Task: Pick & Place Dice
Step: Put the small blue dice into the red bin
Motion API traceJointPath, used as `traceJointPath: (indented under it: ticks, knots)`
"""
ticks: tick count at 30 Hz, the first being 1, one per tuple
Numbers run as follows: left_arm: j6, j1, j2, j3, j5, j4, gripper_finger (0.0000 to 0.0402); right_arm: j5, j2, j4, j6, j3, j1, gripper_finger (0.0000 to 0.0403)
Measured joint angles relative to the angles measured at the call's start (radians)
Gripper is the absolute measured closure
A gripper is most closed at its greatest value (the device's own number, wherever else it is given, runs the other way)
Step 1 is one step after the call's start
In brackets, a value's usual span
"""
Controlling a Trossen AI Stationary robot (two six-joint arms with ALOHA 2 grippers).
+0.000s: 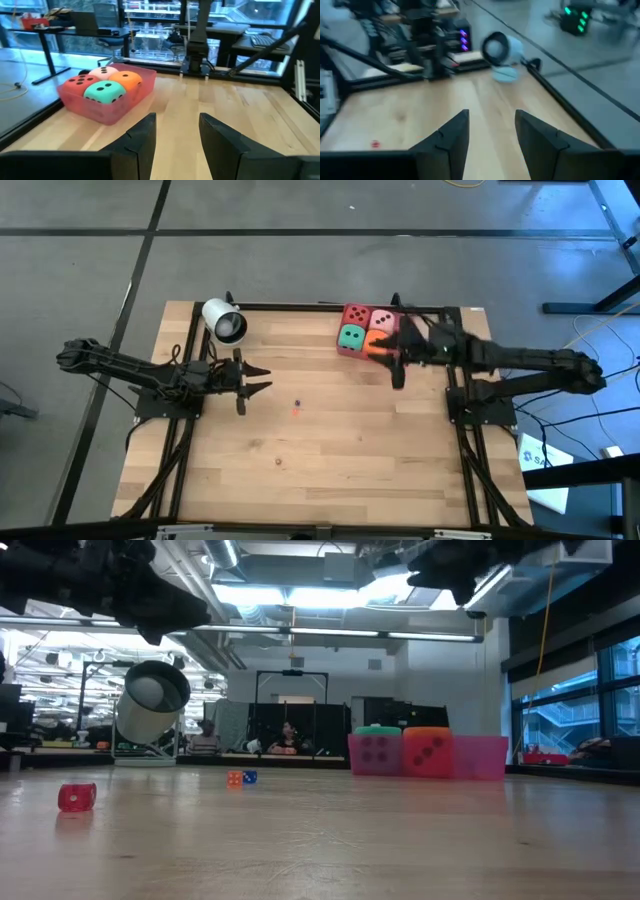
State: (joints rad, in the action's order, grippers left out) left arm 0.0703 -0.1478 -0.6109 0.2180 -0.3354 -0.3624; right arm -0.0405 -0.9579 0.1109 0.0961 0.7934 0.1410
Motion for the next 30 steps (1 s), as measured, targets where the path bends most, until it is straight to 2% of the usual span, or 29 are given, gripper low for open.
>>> traceJointPath:
  ticks: [6,13,22,27,30]
  knots:
    - [0.017,0.0,0.0,0.0,-0.082,-0.036,0.0258,-0.004,0.063,-0.298,-0.007,-0.244,-0.126,0.0248]
    - [0.144,0.0,0.0,0.0,-0.189,-0.055,0.0258,-0.004,0.066,-0.557,-0.059,-0.411,-0.231,0.0248]
    - [0.369,0.0,-0.01,0.0,-0.238,-0.084,0.0258,-0.005,0.066,-0.687,-0.059,-0.505,-0.352,0.0248]
    - [0.464,0.0,-0.06,0.0,-0.301,-0.083,0.0258,-0.005,0.066,-0.809,-0.055,-0.572,-0.436,0.0248]
    - [0.512,0.0,-0.096,0.0,-0.33,-0.1,0.0258,-0.024,0.066,-0.826,-0.033,-0.597,-0.479,0.0248]
